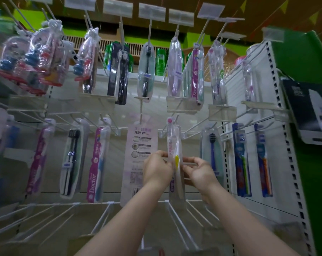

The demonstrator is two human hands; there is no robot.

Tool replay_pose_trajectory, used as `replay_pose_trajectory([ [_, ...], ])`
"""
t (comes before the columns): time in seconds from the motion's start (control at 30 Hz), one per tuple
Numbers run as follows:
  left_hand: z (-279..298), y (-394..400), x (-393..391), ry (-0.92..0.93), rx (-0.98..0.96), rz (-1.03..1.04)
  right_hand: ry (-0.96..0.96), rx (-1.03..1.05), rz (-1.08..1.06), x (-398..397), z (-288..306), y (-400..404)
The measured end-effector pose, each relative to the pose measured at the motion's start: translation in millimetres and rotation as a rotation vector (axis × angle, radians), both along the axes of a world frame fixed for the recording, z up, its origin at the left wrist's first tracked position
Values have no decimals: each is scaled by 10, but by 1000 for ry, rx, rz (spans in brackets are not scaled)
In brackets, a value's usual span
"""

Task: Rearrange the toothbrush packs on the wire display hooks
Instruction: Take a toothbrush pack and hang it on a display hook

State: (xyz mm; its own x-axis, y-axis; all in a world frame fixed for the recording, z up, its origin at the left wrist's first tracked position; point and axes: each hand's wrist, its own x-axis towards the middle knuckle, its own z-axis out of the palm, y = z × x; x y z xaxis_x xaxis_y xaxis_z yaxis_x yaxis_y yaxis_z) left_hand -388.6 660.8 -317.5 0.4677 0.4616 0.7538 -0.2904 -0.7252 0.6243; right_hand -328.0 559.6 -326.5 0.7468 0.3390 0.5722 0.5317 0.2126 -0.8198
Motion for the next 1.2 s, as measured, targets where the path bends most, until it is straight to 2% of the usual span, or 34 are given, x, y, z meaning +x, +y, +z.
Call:
replay_pose_trajectory([
  [0.13,3,-46,-23,10,3,26,-18,-7,-55,0,-20,-12],
  [0.33,45,-53,-68,-25,-64,-16,-216,-3,-268,-19,9,-68],
  [0.53,80,-103,-152,-153,-111,-199,-281,171,-238,-130,36,-149],
  [0.63,152,-244,-273,-280,-83,-378,-380,222,-199,-244,47,-158],
  [0.77,422,-391,-382,-382,-43,-496,-442,327,-105,-471,200,-166],
  [0.93,864,-410,-513,-325,-69,-544,-403,380,-73,-658,595,-240],
  [1.2,1694,-415,-701,-243,-164,-479,-294,291,-6,-834,1457,-341],
])
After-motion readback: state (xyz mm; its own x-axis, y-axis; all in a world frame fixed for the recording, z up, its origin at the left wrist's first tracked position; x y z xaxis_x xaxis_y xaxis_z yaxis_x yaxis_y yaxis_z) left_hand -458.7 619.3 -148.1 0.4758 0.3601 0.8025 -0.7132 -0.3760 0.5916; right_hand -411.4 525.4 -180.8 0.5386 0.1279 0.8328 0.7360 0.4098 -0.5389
